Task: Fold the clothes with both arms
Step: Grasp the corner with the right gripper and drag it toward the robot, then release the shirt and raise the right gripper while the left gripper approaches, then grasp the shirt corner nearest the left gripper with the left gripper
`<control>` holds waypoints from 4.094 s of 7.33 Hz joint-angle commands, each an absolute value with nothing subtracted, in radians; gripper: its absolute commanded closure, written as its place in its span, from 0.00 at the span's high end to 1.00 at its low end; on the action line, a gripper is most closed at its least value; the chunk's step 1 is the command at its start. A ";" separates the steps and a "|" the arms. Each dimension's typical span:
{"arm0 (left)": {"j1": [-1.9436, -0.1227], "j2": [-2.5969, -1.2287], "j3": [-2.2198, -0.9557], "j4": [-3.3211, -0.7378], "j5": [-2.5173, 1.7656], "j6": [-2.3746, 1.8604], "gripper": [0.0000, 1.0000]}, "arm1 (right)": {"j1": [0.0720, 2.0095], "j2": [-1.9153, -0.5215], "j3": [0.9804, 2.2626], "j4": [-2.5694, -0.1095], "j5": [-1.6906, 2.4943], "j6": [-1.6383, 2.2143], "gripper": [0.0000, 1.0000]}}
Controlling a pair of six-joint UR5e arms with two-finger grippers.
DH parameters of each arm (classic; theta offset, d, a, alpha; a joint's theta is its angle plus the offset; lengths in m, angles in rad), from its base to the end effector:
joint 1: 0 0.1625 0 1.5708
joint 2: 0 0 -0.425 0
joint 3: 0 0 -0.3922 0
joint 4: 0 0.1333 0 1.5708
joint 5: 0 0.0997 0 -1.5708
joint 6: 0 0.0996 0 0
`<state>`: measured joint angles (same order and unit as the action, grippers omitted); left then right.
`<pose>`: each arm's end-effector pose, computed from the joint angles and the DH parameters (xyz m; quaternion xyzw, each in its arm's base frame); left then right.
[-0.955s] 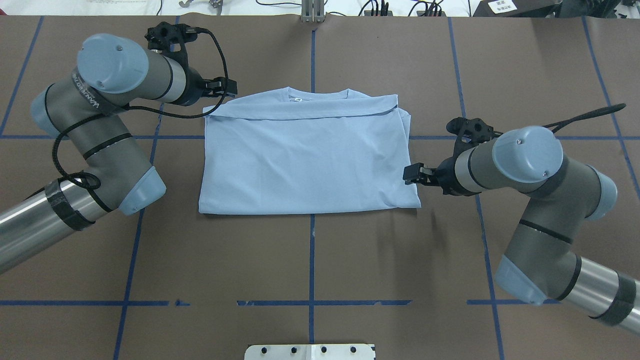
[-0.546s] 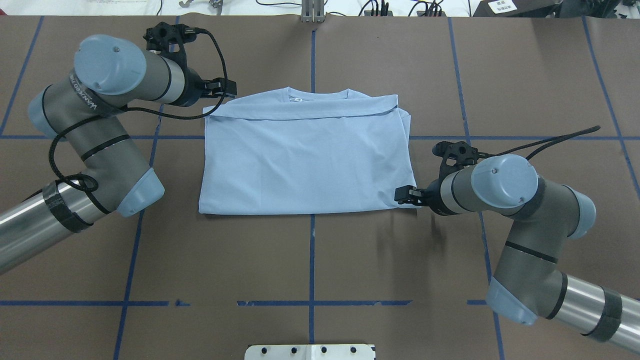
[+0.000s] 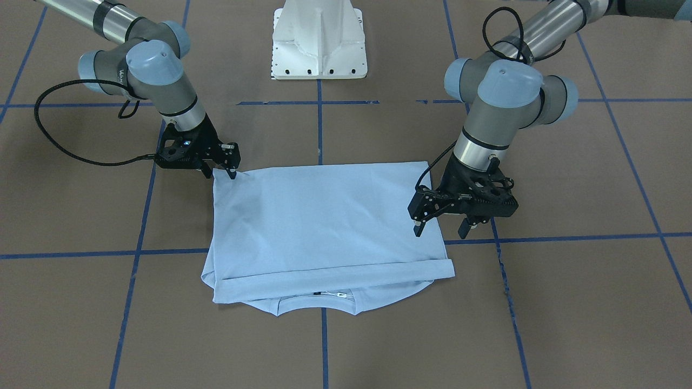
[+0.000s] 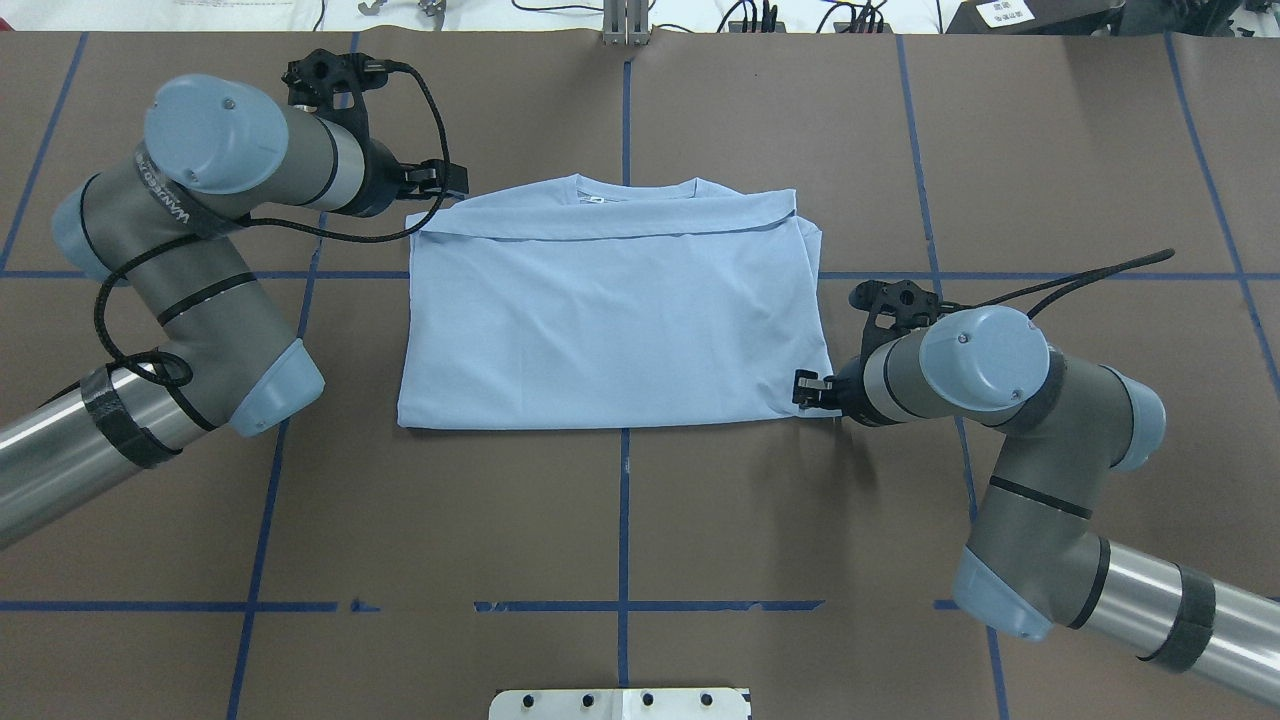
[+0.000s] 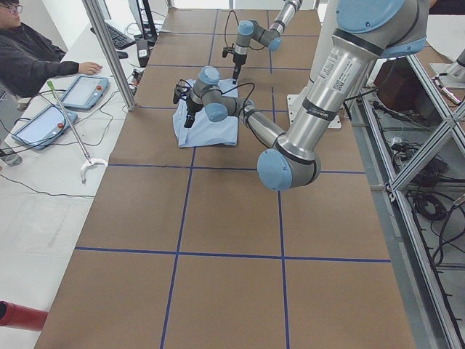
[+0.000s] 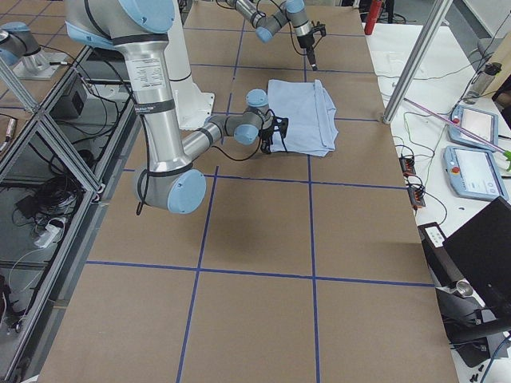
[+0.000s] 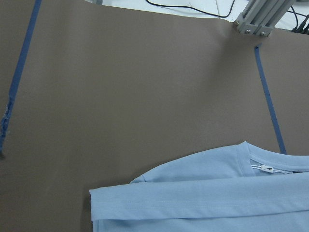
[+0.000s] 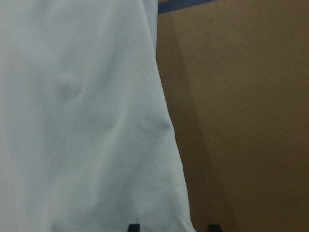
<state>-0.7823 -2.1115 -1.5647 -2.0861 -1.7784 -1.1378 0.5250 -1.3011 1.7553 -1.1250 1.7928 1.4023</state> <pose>0.4102 -0.5667 0.2891 0.2110 0.4604 -0.0984 0.8566 -0.4666 -0.3990 0.3824 0.0531 -0.4405 0.1113 0.8893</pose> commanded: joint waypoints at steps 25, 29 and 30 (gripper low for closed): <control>-0.324 -2.057 -1.781 -1.799 -1.712 -1.859 0.99 | 0.686 -1.351 2.100 -1.361 1.902 1.273 1.00; -0.322 -2.085 -1.756 -1.801 -1.710 -1.859 0.51 | 0.686 -1.348 2.108 -1.359 1.899 1.276 1.00; -0.322 -2.085 -1.756 -1.802 -1.710 -1.855 0.22 | 0.686 -1.348 2.108 -1.359 1.899 1.276 1.00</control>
<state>-0.3222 -2.0795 -1.7570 -1.8022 -1.7108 -1.8581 0.6856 -1.3486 2.1075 -1.3590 1.8993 1.2761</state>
